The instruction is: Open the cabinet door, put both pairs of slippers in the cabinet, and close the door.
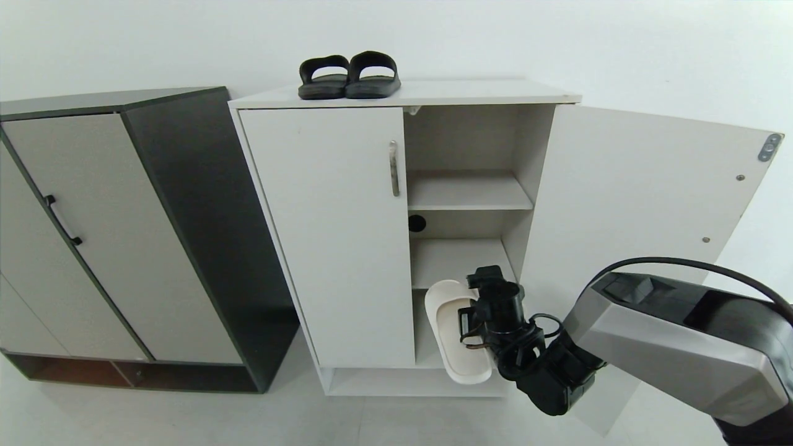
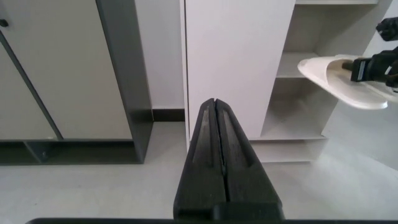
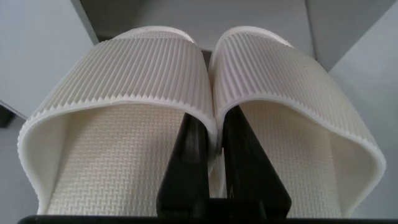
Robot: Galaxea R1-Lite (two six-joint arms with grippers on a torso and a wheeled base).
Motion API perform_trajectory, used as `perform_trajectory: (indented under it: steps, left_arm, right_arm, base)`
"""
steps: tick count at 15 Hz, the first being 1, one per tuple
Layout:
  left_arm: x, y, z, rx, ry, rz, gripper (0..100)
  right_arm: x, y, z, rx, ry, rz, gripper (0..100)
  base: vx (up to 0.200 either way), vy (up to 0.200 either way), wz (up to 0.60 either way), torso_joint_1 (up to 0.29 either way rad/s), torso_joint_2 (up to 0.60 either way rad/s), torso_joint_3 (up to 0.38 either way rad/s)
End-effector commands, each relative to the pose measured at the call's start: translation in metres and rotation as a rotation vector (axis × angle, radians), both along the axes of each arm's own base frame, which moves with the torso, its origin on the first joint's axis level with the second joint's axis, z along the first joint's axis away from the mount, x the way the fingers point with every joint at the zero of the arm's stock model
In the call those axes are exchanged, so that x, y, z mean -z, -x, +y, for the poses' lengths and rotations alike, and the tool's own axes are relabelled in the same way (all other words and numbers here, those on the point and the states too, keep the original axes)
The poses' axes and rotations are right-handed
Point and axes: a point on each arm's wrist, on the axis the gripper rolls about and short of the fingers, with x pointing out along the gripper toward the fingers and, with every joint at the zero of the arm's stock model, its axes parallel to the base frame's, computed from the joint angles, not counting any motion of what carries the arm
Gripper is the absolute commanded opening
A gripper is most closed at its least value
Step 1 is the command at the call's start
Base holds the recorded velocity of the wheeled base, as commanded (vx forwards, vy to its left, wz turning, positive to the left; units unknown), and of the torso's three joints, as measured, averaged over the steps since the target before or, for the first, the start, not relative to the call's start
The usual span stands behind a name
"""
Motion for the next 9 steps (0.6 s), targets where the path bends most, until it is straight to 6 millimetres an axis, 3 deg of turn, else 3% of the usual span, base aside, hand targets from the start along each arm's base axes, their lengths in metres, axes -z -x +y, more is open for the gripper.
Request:
perform_trajectory:
  steps: [1,4,6,9]
  left_arm:
    - [0.0,0.0,0.0,-0.001,0.0,0.002,0]
    - [0.0,0.0,0.0,0.0,0.0,0.002,0]
    - [0.0,0.0,0.0,-0.001,0.0,0.002,0]
    - [0.0,0.0,0.0,-0.001,-0.001,0.0,0]
  right_arm:
    - [0.004,0.0,0.001,0.0,0.012,0.015,0]
    - [-0.006,-0.001,0.002,0.013,-0.007,-0.009,0]
    - [-0.017,0.002,0.007,0.1,-0.02,-0.086,0]
    - [-0.029,0.011,0.012,0.097,-0.007,-0.218,0]
  base:
    - [0.0,0.0,0.0,-0.002,0.01,-0.178]
    - [0.0,0.0,0.0,0.004,0.0,-0.189]
    - [0.0,0.0,0.0,0.0,0.0,-0.195]
    - [0.0,0.0,0.0,0.004,0.0,-0.136]
